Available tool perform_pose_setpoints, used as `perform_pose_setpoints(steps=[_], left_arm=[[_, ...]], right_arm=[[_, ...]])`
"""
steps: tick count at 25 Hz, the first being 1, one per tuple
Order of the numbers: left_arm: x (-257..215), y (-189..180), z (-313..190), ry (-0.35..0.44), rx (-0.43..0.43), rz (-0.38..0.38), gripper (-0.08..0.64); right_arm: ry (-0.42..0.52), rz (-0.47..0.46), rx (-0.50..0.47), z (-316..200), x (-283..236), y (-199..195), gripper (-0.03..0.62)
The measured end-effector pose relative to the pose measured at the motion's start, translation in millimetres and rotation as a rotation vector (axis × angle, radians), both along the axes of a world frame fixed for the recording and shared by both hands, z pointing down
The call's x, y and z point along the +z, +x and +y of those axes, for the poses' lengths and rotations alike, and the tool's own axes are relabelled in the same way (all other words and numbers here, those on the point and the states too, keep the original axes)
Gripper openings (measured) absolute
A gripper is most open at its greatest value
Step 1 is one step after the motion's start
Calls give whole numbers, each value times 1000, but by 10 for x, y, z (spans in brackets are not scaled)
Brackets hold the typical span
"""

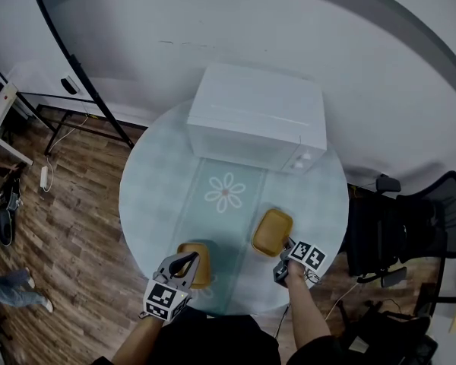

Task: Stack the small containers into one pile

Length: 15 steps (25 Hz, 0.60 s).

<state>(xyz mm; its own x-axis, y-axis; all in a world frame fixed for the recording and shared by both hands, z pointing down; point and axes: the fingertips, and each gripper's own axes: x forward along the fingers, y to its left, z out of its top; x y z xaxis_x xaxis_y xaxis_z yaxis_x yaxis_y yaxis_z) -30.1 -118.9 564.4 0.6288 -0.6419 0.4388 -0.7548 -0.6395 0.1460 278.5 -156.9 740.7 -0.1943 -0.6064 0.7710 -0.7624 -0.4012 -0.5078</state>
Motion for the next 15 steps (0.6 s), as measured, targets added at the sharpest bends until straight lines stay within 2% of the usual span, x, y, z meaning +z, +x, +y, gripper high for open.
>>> perform_pose_setpoints(steps=[6,10,15], left_arm=[[6,34,-14,-2,11,3,17],[18,21,-1,-4,12,4,17],[15,-25,-2,-4,2,10,17]], right_arm=[[7,49,-38,-11,-3,-5,34],[34,39,-38,-1,-38,-23,34],[61,94,-27,14,-126,40,35]])
